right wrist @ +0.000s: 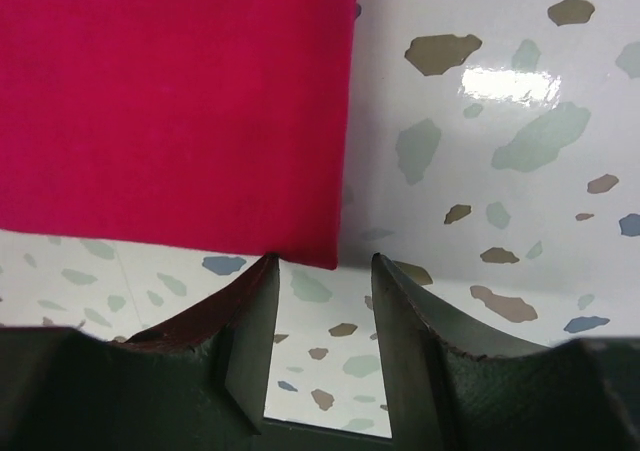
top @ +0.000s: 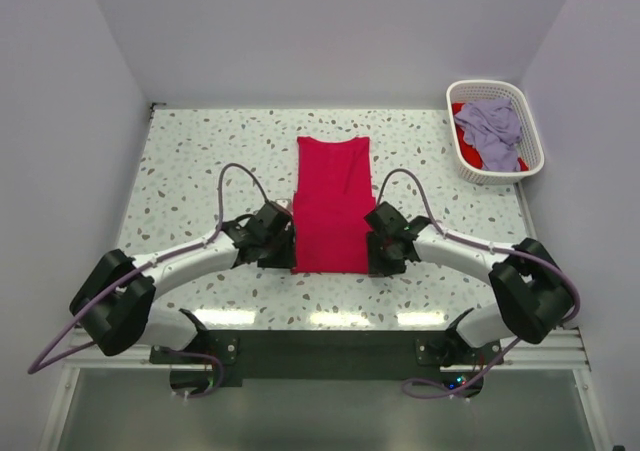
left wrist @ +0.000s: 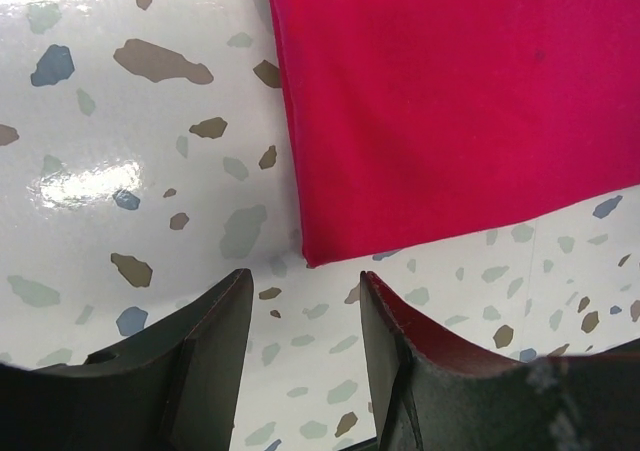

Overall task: Fold and stack the t-shirts
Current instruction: Fold the tshirt

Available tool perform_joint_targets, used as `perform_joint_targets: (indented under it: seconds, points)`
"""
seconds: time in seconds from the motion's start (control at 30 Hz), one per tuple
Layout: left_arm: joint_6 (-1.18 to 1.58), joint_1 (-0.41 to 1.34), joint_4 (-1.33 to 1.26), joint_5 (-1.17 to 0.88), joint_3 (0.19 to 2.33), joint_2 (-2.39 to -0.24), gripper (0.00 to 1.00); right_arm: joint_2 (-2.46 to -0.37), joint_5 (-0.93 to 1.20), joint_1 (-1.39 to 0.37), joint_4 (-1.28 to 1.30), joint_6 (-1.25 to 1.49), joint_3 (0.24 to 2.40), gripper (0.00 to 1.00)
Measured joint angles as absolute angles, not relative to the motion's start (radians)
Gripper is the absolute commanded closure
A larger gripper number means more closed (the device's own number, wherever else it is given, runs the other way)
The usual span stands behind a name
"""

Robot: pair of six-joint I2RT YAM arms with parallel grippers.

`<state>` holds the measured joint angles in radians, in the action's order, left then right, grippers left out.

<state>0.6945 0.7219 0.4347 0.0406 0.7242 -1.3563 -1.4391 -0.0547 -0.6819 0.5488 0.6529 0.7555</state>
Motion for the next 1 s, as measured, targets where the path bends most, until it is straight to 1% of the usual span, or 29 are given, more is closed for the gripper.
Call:
perform_joint_targets:
  seconds: [0.13, 0.17, 0.23, 0.27, 0.33, 0.43, 0.47, 0.53, 0.57, 0.7, 0.73, 0.77, 1.0]
  points:
    - [0.694, 0.734, 0.434, 0.043, 0.73, -1.387, 0.48, -1.478, -0.077, -0.694, 0.549, 0.654, 0.774, 0.6]
    - [0.693, 0.736, 0.434, 0.043, 0.73, -1.393, 0.48, -1.485, -0.083, -0.699, 0.551, 0.654, 0.778, 0.64]
    - [0.693, 0.742, 0.434, 0.044, 0.73, -1.403, 0.48, -1.49, -0.095, -0.709, 0.551, 0.653, 0.782, 0.67]
    - [0.692, 0.743, 0.435, 0.046, 0.73, -1.406, 0.48, -1.493, -0.1, -0.713, 0.552, 0.654, 0.783, 0.7]
    - [0.691, 0.748, 0.435, 0.05, 0.73, -1.408, 0.48, -1.497, -0.112, -0.72, 0.554, 0.654, 0.786, 0.73]
    - [0.691, 0.749, 0.436, 0.056, 0.732, -1.409, 0.48, -1.502, -0.115, -0.723, 0.557, 0.655, 0.79, 0.82]
    - [0.691, 0.749, 0.436, 0.057, 0.735, -1.409, 0.48, -1.504, -0.115, -0.723, 0.556, 0.656, 0.791, 0.89]
    - [0.691, 0.749, 0.436, 0.057, 0.74, -1.41, 0.48, -1.505, -0.114, -0.725, 0.555, 0.656, 0.791, 0.95]
    - [0.691, 0.75, 0.437, 0.057, 0.744, -1.411, 0.48, -1.505, -0.115, -0.726, 0.555, 0.657, 0.791, 1.0]
    - [0.691, 0.761, 0.438, 0.057, 0.767, -1.433, 0.49, -1.505, -0.115, -0.728, 0.554, 0.657, 0.791, 1.0]
    - [0.691, 0.764, 0.439, 0.057, 0.773, -1.442, 0.5, -1.505, -0.114, -0.728, 0.554, 0.657, 0.791, 1.0]
    - [0.691, 0.767, 0.439, 0.057, 0.779, -1.451, 0.53, -1.505, -0.115, -0.728, 0.554, 0.657, 0.791, 1.0]
    - [0.695, 0.779, 0.445, 0.058, 0.801, -1.506, 0.59, -1.505, -0.118, -0.733, 0.552, 0.654, 0.791, 1.0]
